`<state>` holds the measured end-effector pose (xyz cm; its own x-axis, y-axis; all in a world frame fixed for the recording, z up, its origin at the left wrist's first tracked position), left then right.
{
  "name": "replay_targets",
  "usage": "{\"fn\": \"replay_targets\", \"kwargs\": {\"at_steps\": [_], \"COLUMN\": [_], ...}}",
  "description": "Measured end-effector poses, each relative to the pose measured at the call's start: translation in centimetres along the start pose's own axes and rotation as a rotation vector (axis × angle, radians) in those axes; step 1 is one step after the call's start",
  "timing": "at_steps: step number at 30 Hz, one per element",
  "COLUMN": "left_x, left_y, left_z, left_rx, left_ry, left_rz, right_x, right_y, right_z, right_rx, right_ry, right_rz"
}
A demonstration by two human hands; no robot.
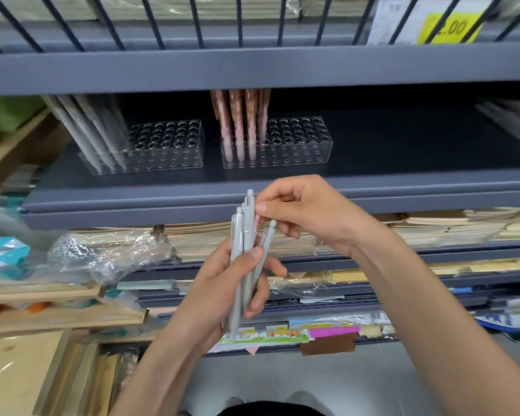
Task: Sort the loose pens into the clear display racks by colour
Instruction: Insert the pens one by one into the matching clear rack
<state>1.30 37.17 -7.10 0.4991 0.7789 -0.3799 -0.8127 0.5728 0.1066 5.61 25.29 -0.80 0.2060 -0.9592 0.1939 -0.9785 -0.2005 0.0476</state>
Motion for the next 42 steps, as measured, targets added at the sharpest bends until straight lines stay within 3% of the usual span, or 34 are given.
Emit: {"fn": "replay_targets", "kwargs": {"at_steps": [8, 12, 15, 18, 22, 26, 28, 34, 38, 42], "left_x": [-0.7, -0.5, -0.2, 0.1, 0.7, 2.3, 3.2, 5.4, 6.2, 7.0], "left_y": [-0.7, -0.8, -0.7, -0.4, 0.0, 0.6, 0.9, 1.6, 2.0, 2.4], "left_z": [-1.1, -1.3, -1.1, -0.7, -0.2, 0.4, 0.7, 1.4, 2.0, 2.4], "left_rx": [0.021, 0.010, 0.002, -0.005, -0.003, -0.004, -0.008, -0.017, -0.032, -0.030], "left_ry": [0.007, 0.025, 0.022, 0.040, 0.043, 0.047, 0.050, 0.015, 0.024, 0.047], "left_rz": [0.024, 0.065, 0.079, 0.092, 0.113, 0.198, 0.242, 0.294, 0.277, 0.274], "right_x": [5.4, 3.8, 2.5, 2.8, 5.9, 9.7, 10.3, 9.3, 7.5, 6.2], "right_y": [0.9, 0.9, 0.7, 0.5, 0.0, 0.3, 0.1, -2.3, -5.2, -6.3], "right_z": [0.5, 1.4, 1.7, 0.5, -2.2, -5.1, -5.7, -6.2, -7.1, -8.1], "right_rx": [0.068, 0.027, -0.030, 0.007, 0.137, 0.338, 0.399, 0.347, 0.196, 0.119], "right_ry": [-0.137, -0.239, -0.161, -0.141, -0.226, -0.152, -0.117, 0.278, 0.691, 0.906], "right_rz": [0.358, 0.268, 0.155, 0.158, 0.407, 0.750, 0.840, 0.884, 0.777, 0.707]}}
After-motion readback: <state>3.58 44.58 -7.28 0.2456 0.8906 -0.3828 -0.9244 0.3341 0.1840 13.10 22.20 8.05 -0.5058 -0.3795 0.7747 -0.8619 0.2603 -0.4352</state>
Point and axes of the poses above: each hand's wrist, its own y-axis away from the middle knuckle, its own x-axis out of the back of the hand, z = x × y, the point moved 9 cm from there along -y, towards the middle knuckle, and after that the axes turned 1 degree about -z, right-handed, at the moved point
